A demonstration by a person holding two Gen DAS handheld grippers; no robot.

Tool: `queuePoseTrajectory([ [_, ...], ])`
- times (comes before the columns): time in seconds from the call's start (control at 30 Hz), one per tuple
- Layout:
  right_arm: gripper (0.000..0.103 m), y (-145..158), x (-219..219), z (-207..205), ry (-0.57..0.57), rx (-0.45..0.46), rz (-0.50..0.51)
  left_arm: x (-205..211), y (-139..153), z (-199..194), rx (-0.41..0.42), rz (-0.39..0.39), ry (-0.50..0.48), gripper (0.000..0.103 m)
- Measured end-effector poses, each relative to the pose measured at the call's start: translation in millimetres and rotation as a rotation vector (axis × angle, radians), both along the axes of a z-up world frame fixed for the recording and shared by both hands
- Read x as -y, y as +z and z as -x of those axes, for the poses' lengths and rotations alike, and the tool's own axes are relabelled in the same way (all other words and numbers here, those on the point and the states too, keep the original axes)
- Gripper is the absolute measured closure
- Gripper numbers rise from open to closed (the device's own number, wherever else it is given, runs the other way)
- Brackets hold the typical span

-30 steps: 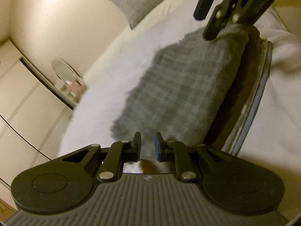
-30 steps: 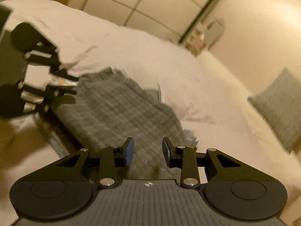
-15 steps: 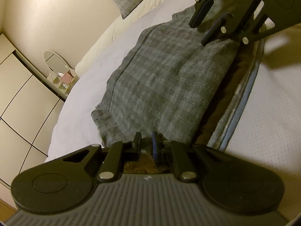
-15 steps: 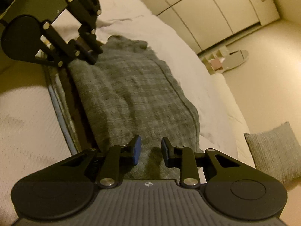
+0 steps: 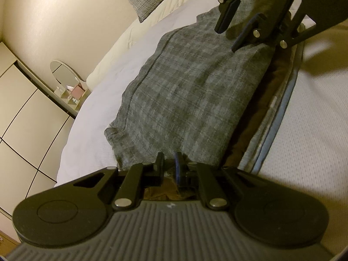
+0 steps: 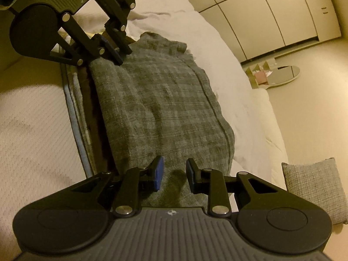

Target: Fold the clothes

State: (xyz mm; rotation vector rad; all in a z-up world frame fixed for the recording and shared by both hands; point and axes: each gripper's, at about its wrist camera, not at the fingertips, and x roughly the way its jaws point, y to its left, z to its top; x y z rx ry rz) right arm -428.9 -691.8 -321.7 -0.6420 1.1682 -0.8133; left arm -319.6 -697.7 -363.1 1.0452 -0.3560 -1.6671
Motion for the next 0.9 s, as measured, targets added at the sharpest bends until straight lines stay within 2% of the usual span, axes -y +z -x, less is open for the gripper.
queuePoseTrajectory([
  [0.2,0.075,-0.2,-2.0,2.2,0.004,0.005,0.004,-5.9,2.8,-2.7,0.001,-0.011,-0.018,0.097],
  [0.3,0.075,5.4,-2.8,10.3,0.007,0.052,-0.013,-7.9,12.5,-10.8,-0.057,-0.041,-0.018,0.096],
  [0.33,0.075,11.7,-2.3,16.1,-0.002,0.09,-0.034,-7.2,17.8,-15.0,-0.091,-0.045,-0.012,0.093],
  [0.43,0.077,38.8,1.9,36.3,-0.047,0.247,-0.108,-3.2,36.2,-29.5,-0.196,-0.026,0.007,0.093],
  [0.5,0.077,56.3,7.9,46.4,-0.071,0.335,-0.112,8.8,47.9,-35.7,-0.241,-0.005,0.019,0.093],
  [0.6,0.077,68.4,25.2,48.0,-0.088,0.406,-0.073,38.0,57.8,-34.5,-0.261,0.018,0.029,0.092],
  [0.7,0.076,62.1,56.5,44.0,-0.105,0.472,-0.139,76.7,54.8,-26.9,-0.297,-0.032,0.026,0.091],
  [0.8,0.076,41.7,95.7,46.8,-0.166,0.53,-0.241,105.5,35.3,-20.9,-0.259,-0.083,0.046,0.093],
  [0.87,0.072,26.4,121.7,56.7,-0.22,0.591,-0.308,115.6,19.9,-22.5,-0.23,-0.114,0.067,0.093],
  [0.9,0.066,24.7,129.4,63.2,-0.241,0.636,-0.338,117.1,15.4,-25.4,-0.239,-0.119,0.072,0.093],
])
